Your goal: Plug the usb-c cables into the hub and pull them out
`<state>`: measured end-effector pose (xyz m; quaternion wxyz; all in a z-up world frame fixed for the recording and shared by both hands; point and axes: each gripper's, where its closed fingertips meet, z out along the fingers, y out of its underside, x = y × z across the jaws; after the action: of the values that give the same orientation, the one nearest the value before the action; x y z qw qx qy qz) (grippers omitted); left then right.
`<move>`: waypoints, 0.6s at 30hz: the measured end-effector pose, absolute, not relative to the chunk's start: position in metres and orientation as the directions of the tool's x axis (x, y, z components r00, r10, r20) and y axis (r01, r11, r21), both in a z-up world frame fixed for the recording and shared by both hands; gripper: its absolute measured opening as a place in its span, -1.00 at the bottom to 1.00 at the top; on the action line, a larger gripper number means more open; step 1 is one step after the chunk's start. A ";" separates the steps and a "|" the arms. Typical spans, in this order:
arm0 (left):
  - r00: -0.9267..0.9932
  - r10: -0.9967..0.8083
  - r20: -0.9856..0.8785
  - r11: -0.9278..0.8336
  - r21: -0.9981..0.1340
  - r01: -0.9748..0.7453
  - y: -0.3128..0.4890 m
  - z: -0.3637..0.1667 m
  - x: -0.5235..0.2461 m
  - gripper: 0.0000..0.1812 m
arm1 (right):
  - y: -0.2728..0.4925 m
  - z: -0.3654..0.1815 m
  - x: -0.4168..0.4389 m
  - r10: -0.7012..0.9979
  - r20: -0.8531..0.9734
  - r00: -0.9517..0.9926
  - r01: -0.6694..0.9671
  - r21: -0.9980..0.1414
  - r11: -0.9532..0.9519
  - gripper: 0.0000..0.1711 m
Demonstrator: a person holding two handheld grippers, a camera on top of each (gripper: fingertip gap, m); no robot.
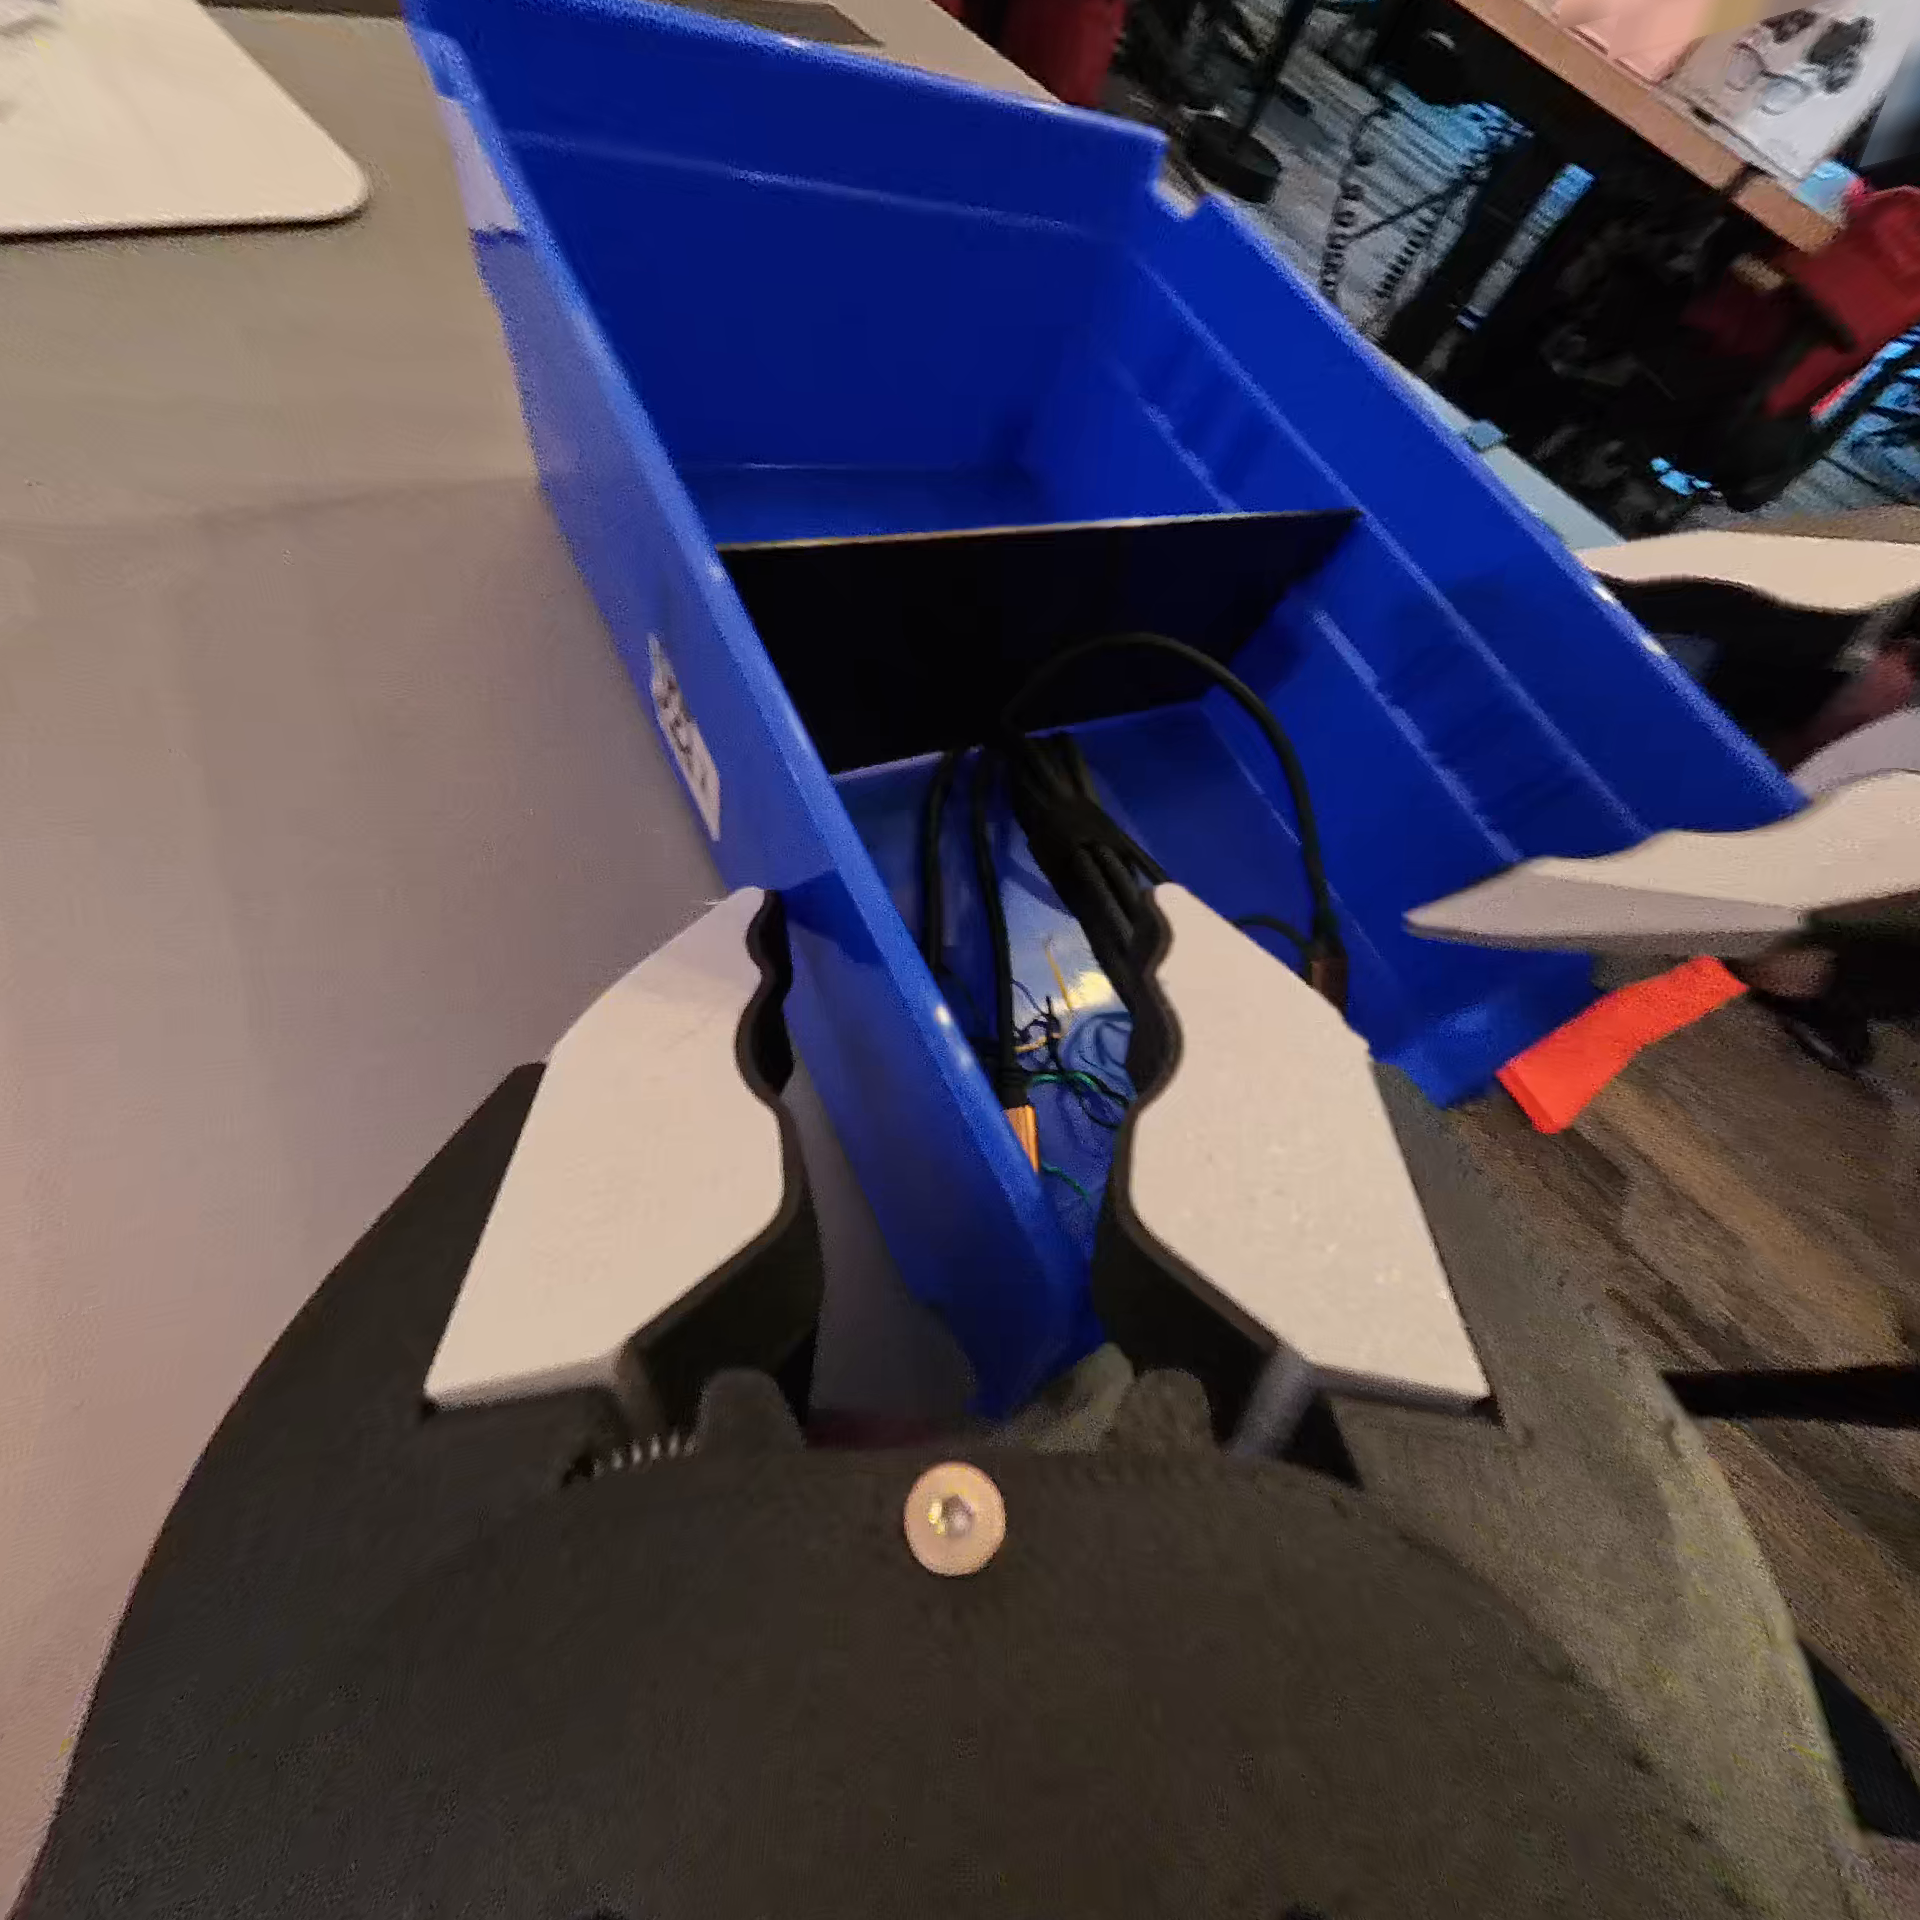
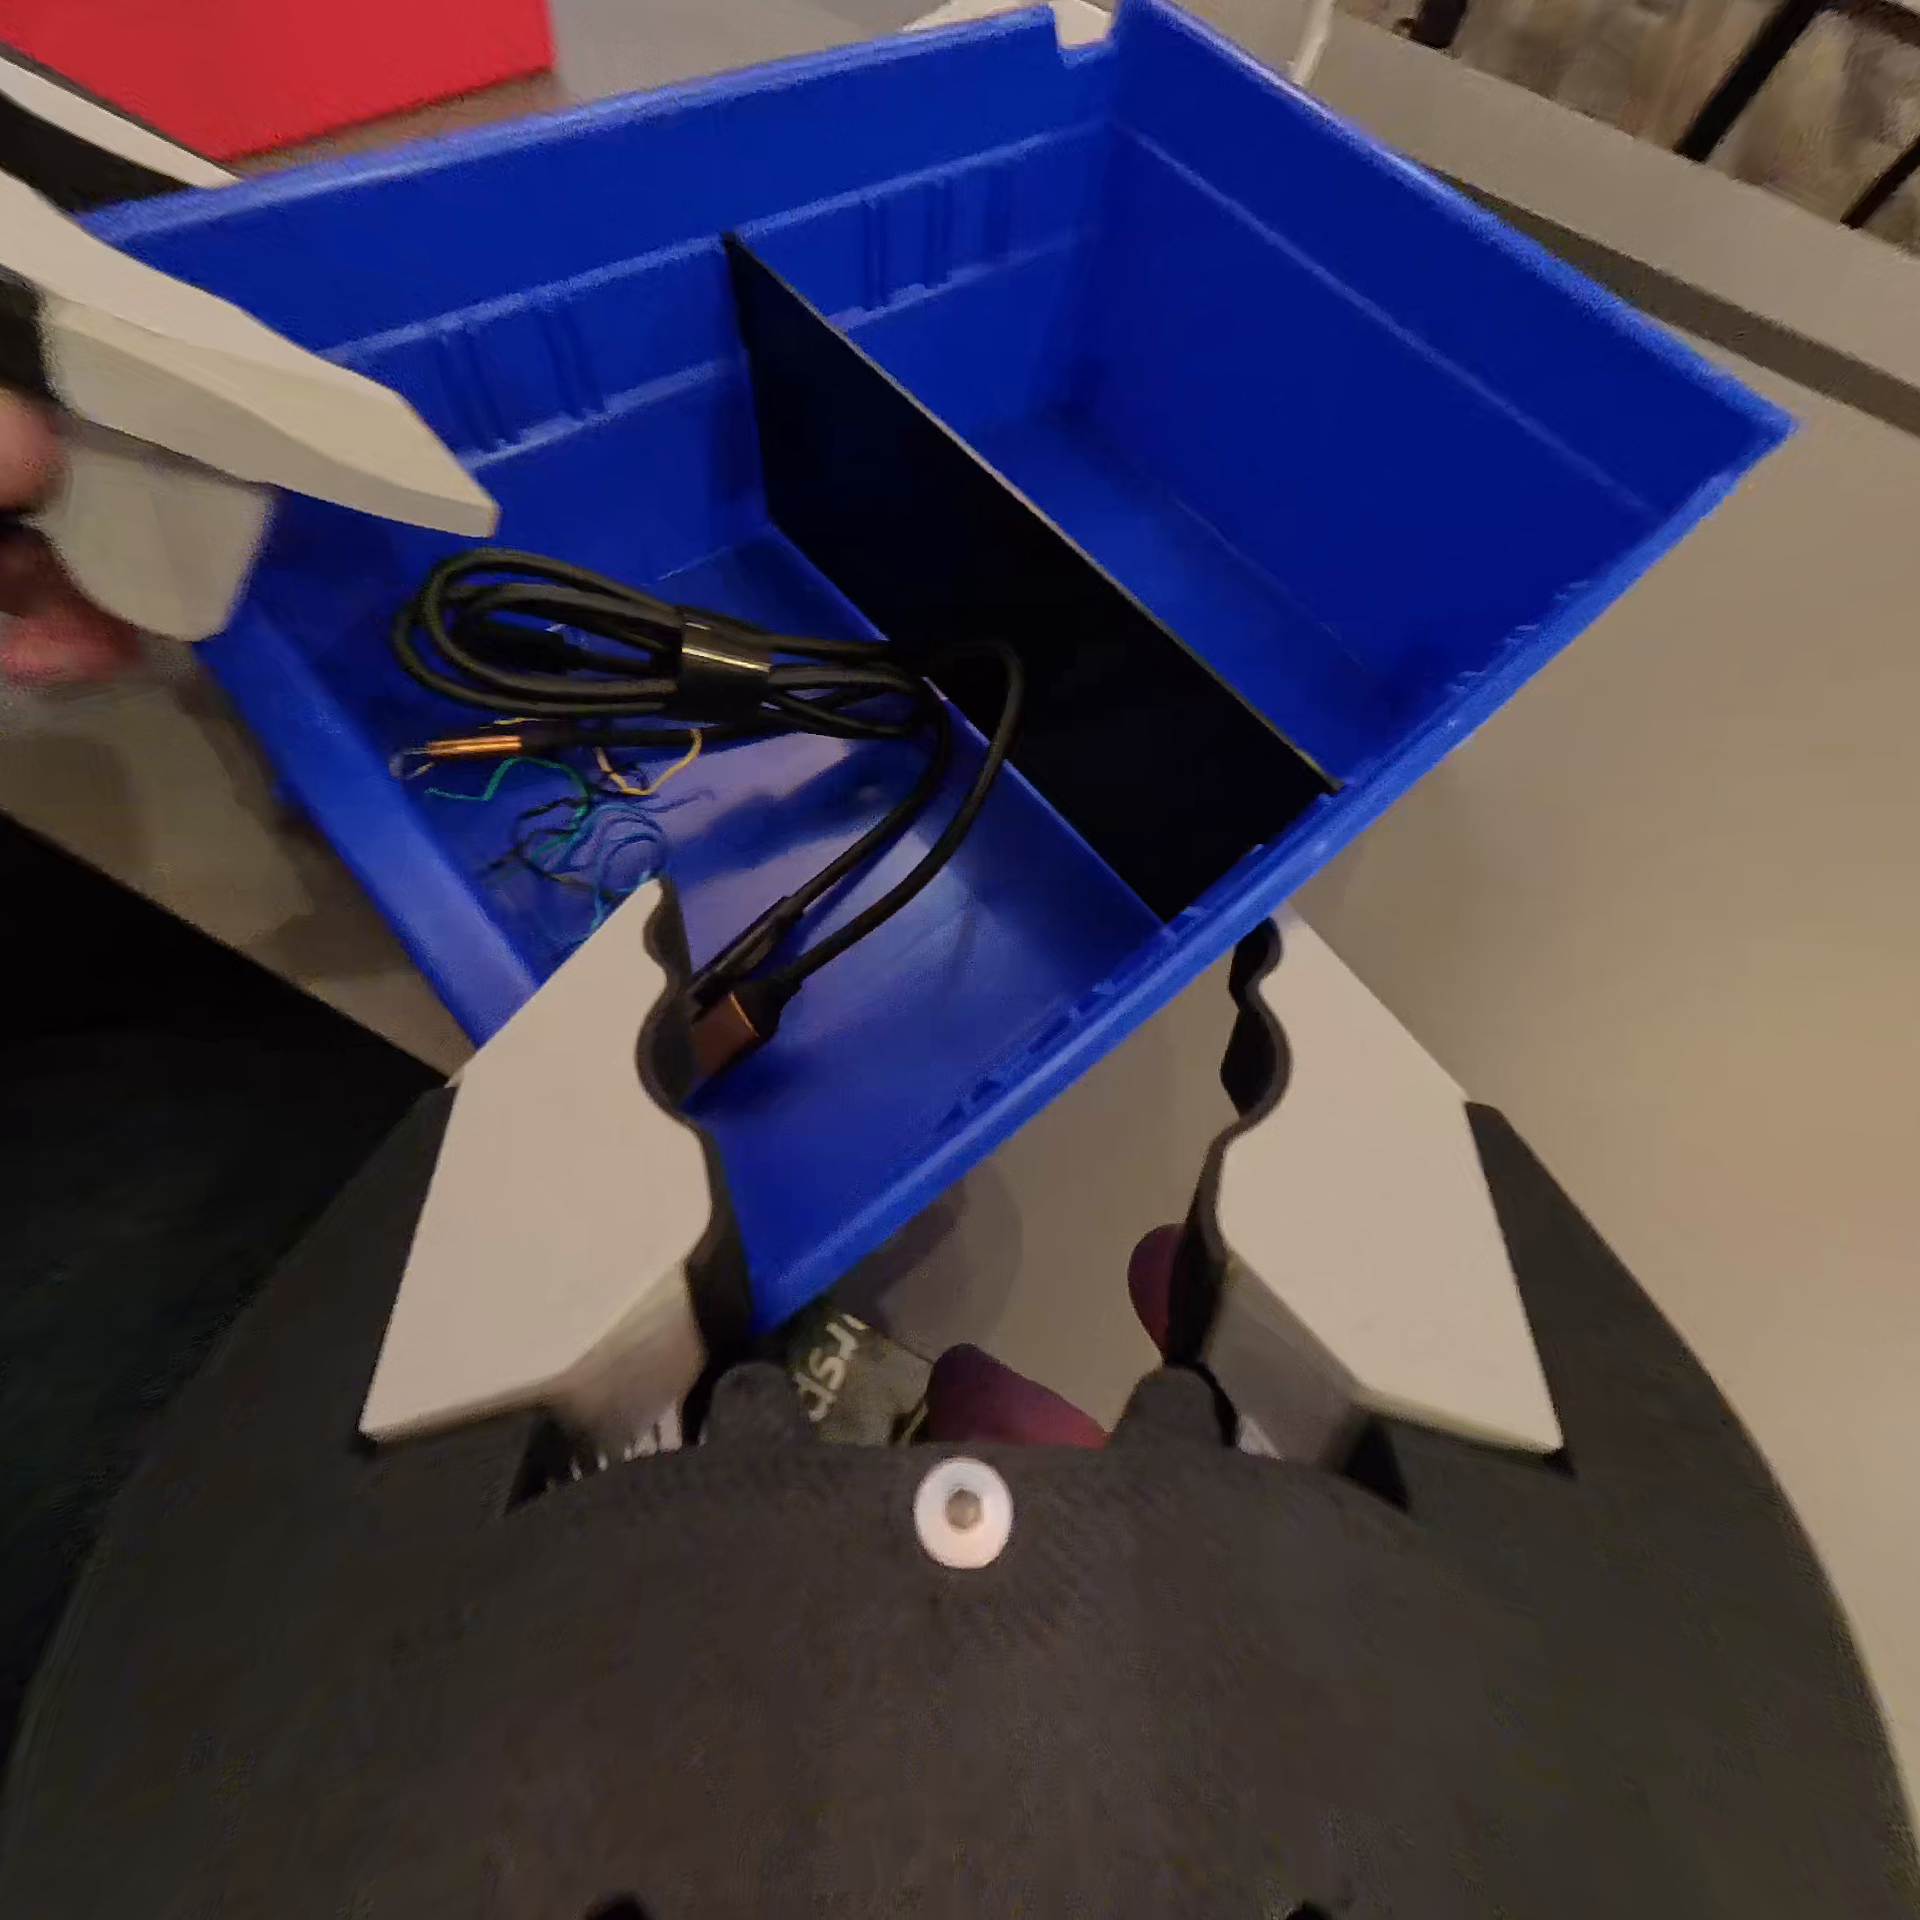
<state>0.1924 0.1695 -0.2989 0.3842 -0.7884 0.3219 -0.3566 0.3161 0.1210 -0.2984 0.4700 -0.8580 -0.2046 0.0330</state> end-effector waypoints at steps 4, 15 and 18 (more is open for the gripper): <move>0.468 -0.781 0.413 -0.557 -0.800 -0.223 0.156 -0.293 0.199 -0.35 | 0.127 -0.295 0.347 0.314 0.180 0.932 0.319 -0.818 -0.478 -0.19; 0.496 -0.844 0.202 -0.315 -0.936 -0.156 0.174 -0.216 0.131 -0.51 | 0.146 -0.294 0.395 0.217 0.339 0.915 0.402 -0.781 -0.477 -0.68; 0.638 -0.769 0.041 -0.194 -0.966 -0.172 0.210 -0.194 0.073 -0.50 | 0.150 -0.294 0.403 0.206 0.360 0.910 0.415 -0.775 -0.477 -0.72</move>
<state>0.0727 0.2105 -0.1937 0.5450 -0.7224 0.3258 -0.2740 0.4033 0.1504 -0.2935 0.4777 -0.8524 -0.1821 -0.1093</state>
